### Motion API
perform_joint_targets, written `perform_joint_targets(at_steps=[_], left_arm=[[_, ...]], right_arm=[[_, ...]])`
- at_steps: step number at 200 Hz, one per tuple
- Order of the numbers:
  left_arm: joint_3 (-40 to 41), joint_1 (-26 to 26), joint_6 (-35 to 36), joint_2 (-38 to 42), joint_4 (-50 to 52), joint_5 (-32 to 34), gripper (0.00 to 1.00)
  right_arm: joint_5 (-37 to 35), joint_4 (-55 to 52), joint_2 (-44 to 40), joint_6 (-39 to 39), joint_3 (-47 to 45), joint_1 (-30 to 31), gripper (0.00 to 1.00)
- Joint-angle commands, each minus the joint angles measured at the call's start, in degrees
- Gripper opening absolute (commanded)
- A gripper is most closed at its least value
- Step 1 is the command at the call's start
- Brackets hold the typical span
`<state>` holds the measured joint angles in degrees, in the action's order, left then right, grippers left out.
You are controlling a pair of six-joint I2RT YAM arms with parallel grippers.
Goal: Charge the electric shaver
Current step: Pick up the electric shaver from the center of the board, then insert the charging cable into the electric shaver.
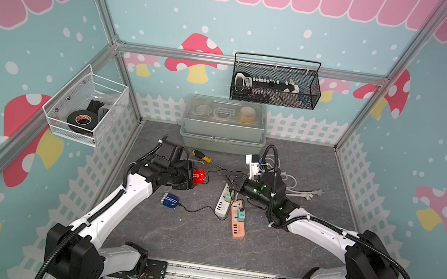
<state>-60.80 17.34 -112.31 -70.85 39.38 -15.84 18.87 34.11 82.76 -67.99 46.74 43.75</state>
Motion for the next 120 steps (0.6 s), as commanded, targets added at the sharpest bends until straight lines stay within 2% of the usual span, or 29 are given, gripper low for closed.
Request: perform_joint_targets(at_steps=[1,120], left_arm=[[-3.0,-0.4,-3.7,-0.9,-3.7,-2.1,0.00],[-2.7,-0.6,-3.6,-2.0,-4.6,-4.2,0.00]], right_arm=[[-1.6,2.0,1.6,2.9,2.6,1.1,0.00],[-2.3,4.6,7.6,2.4,6.5,2.7,0.00]])
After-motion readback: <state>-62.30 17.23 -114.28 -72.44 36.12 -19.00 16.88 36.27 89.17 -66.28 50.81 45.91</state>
